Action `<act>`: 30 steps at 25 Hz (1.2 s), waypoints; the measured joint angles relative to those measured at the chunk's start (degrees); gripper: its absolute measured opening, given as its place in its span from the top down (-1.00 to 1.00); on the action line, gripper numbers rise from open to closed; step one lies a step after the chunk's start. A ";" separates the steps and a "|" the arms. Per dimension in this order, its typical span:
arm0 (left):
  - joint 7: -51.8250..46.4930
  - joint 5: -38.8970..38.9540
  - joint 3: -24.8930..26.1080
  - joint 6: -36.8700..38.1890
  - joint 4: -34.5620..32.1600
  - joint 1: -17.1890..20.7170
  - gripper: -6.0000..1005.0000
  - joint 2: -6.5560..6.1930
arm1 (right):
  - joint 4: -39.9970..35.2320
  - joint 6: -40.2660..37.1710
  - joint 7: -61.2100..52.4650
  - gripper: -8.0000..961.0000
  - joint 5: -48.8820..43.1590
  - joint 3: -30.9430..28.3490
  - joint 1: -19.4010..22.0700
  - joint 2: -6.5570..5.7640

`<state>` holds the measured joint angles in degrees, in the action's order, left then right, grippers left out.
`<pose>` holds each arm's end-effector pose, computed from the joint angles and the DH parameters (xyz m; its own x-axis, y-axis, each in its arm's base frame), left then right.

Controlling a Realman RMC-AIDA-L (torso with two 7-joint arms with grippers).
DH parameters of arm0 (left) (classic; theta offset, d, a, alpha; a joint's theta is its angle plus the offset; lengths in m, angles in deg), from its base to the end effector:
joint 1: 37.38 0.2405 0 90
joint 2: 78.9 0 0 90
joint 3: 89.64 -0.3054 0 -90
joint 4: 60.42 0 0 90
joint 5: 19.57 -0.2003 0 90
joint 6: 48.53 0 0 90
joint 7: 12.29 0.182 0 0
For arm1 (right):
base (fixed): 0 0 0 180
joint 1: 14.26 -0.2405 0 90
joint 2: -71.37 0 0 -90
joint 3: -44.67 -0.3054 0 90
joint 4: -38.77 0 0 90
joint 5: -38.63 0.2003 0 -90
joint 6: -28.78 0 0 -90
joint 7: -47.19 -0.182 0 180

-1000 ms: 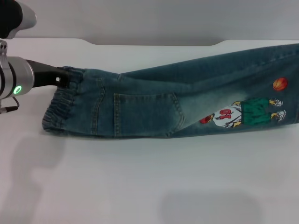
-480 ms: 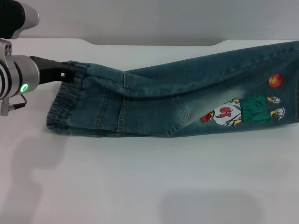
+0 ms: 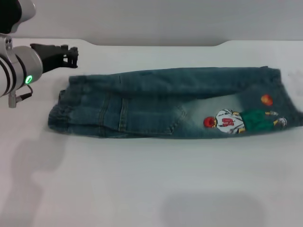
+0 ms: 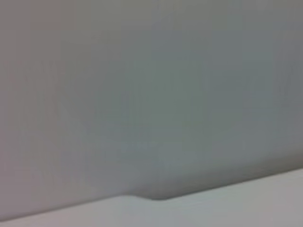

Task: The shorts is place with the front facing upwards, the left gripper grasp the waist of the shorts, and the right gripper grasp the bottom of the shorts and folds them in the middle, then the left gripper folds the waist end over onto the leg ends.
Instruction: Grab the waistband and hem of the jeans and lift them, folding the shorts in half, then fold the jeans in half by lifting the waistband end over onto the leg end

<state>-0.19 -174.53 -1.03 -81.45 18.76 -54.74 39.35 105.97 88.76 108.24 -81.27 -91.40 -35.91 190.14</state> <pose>-0.2659 0.4277 -0.0210 0.7433 0.4820 0.4639 0.6350 -0.2901 -0.7159 0.3369 0.4173 0.0716 0.6103 -0.4758 -0.6334 -0.7892 -0.2953 -0.5385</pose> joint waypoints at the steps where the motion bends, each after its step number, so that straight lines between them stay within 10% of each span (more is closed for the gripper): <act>1: 0.00 0.22 -0.09 0.56 0.00 0.14 0.81 0.00 | -0.20 -0.55 0.41 0.66 0.03 0.00 -0.02 0.00; 15: -0.06 0.55 -0.66 1.14 0.25 0.87 -0.04 -0.10 | -1.72 -5.03 17.43 -0.20 14.49 6.46 3.45 0.44; 17: -0.06 0.54 -0.81 1.13 0.40 1.23 -0.22 -0.11 | -1.74 -6.68 19.41 -0.67 16.69 8.24 4.31 0.49; 30: -0.13 0.54 -1.91 -3.63 3.27 4.12 -0.67 -0.17 | 0.29 -43.07 28.90 -0.58 25.27 36.82 10.54 0.50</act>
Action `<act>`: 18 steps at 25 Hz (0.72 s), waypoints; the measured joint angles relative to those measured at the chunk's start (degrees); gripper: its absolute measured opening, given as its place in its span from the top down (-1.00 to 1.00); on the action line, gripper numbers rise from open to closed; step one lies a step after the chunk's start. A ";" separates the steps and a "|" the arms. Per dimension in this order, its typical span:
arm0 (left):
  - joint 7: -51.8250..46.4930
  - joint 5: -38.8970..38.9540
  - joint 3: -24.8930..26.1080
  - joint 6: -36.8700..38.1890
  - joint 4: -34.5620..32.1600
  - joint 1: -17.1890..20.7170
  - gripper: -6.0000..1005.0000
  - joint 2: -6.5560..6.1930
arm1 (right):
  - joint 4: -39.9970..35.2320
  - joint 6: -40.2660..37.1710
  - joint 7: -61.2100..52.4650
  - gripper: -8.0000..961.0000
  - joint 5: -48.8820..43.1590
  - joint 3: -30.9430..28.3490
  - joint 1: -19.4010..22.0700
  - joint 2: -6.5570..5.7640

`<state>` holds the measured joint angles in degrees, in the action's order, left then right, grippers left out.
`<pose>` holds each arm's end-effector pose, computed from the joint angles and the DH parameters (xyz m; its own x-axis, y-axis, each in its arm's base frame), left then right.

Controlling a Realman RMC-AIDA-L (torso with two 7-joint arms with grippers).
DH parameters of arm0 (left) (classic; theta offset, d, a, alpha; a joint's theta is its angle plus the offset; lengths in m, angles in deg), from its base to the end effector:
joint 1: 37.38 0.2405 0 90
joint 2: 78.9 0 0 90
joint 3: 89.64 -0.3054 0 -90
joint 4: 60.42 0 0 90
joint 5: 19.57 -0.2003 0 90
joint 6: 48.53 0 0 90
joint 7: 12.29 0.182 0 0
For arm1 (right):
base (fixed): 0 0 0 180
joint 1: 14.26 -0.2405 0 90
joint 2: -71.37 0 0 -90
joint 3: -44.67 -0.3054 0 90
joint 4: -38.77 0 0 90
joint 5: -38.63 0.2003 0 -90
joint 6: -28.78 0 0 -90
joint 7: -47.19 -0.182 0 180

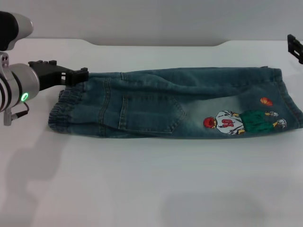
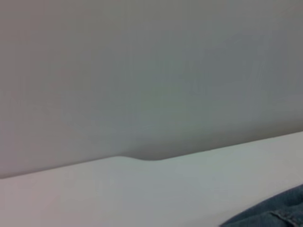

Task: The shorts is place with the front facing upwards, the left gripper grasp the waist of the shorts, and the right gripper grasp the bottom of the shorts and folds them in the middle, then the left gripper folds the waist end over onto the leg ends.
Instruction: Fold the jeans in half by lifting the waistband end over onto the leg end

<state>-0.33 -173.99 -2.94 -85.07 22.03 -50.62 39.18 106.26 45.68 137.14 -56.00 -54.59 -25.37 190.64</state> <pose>-0.2795 0.4021 -0.0283 0.7203 0.5393 0.4362 0.6476 -0.2976 -0.7015 0.3220 0.4182 0.0221 0.8716 -0.2260 -0.4350 -0.4824 -0.2379 -0.8430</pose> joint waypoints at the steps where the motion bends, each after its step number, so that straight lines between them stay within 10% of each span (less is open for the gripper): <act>1: -0.03 0.00 0.06 -0.57 0.57 0.47 -0.67 -0.01 | -0.26 -1.53 0.20 -0.56 1.28 1.00 -0.05 0.00; 10: -0.07 -0.14 0.21 -1.40 1.04 0.99 -0.66 -0.16 | -0.60 -6.71 0.16 0.02 4.05 4.11 -1.14 -0.18; 18: 0.09 -0.24 0.06 -1.42 0.40 0.50 -0.65 -0.15 | -2.45 -6.55 1.11 0.97 5.03 3.09 -2.58 -0.57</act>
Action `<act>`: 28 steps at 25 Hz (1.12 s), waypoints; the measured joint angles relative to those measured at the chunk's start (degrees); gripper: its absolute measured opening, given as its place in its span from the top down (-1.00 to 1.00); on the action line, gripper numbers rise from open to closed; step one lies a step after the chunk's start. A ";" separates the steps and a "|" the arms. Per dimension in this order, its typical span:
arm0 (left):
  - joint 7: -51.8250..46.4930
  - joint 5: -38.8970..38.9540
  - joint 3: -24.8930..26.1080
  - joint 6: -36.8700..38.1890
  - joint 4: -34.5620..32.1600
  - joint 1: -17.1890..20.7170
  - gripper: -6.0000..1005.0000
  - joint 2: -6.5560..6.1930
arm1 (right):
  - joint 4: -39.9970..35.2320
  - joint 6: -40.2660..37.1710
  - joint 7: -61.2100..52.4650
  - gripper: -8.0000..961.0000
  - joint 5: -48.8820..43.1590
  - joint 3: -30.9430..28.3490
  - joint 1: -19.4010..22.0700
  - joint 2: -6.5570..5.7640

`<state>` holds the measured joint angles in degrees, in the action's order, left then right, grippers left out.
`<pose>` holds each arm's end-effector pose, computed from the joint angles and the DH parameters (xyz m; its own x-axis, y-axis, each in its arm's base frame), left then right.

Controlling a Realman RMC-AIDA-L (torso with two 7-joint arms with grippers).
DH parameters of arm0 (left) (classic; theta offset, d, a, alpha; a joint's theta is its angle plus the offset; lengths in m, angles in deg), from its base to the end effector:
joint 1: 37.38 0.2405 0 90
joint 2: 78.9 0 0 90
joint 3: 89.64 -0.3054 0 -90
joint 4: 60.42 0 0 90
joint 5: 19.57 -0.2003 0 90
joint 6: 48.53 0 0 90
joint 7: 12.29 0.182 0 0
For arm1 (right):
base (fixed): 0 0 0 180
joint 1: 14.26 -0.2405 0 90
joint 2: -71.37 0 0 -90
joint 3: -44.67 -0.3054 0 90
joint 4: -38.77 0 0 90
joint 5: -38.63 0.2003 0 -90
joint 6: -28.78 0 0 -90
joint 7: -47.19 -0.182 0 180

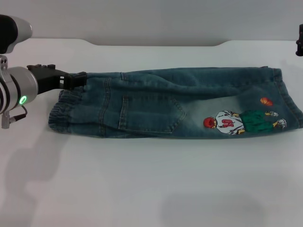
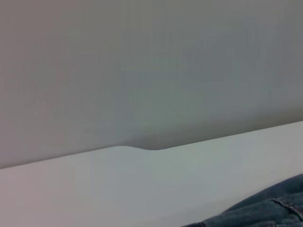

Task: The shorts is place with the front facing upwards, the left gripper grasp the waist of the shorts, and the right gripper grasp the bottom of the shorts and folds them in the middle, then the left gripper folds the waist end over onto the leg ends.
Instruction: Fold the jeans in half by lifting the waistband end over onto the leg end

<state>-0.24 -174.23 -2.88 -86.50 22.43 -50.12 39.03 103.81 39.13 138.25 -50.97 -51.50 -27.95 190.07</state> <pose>-0.2845 0.3978 -0.0283 0.7159 0.5576 0.4202 0.6448 -0.2972 -0.7042 0.3168 0.4328 0.0210 0.8568 -0.2212 -0.4657 -0.5059 -0.1861 -0.8423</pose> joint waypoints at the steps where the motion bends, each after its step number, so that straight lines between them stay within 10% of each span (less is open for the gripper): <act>1: 0.00 0.00 0.00 0.00 0.00 0.00 -0.65 0.00 | -0.09 -0.07 0.41 0.97 0.00 0.06 -0.12 0.05; 28: -0.44 0.24 -0.19 -0.79 -1.16 -0.05 -0.62 0.18 | -6.59 -5.53 28.22 0.98 26.47 4.64 -3.45 0.84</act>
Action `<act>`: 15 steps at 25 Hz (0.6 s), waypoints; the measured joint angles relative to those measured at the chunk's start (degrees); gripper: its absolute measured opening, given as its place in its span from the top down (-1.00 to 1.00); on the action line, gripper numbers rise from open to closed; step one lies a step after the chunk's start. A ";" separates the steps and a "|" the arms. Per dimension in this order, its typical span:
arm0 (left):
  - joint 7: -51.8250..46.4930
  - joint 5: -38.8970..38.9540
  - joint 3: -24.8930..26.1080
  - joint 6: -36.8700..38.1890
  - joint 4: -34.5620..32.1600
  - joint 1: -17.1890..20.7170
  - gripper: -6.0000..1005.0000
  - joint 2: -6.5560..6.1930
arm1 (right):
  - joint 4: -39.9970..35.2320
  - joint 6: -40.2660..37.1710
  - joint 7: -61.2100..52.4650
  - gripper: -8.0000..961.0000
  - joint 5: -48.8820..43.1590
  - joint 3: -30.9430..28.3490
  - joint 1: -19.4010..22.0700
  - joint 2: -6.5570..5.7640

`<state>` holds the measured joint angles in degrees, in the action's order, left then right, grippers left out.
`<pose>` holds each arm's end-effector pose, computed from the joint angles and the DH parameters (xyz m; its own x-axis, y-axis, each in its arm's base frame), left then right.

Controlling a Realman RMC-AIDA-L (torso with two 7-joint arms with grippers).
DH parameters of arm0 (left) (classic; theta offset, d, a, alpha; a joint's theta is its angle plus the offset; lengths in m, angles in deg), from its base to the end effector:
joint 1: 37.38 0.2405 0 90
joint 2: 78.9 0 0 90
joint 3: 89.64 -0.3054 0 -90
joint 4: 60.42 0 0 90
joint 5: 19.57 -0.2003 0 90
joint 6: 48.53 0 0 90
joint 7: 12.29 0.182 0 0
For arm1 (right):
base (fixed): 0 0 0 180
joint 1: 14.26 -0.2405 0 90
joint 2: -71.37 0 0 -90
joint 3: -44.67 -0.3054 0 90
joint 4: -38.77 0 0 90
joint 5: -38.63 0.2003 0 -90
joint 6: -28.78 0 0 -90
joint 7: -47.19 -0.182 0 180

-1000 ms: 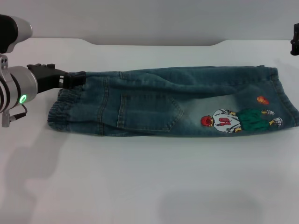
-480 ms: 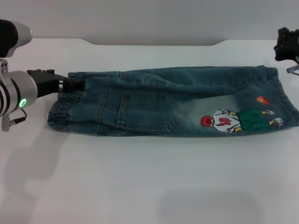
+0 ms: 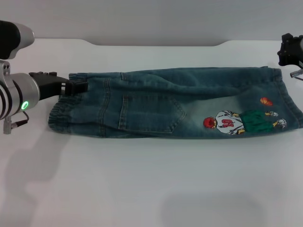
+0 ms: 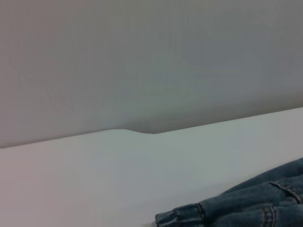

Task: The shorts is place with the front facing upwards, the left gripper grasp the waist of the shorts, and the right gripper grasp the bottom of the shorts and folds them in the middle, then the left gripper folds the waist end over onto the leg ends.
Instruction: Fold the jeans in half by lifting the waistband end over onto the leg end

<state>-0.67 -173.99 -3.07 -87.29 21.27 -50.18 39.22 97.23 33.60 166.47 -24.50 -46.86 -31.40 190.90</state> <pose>-0.2902 0.3943 -0.0351 0.6969 0.5867 0.4125 0.6579 -0.2940 -0.6933 0.3157 0.4418 -0.0097 0.8821 -0.2387 -0.4060 -0.4540 -0.2013 -0.8680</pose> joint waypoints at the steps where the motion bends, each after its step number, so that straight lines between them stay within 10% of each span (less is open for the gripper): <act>1: -0.04 0.00 0.00 -0.11 -0.04 0.00 -0.62 0.01 | -0.07 0.26 0.08 0.98 1.33 -0.36 0.00 -0.06; 15: -0.20 0.37 0.00 -0.27 -0.40 -0.21 -0.60 0.10 | -9.53 10.86 24.18 0.98 32.93 -9.59 -3.00 0.02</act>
<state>-0.87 -173.62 -3.07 -87.56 20.87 -50.39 39.31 87.70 44.47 190.65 8.43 -56.45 -34.40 190.93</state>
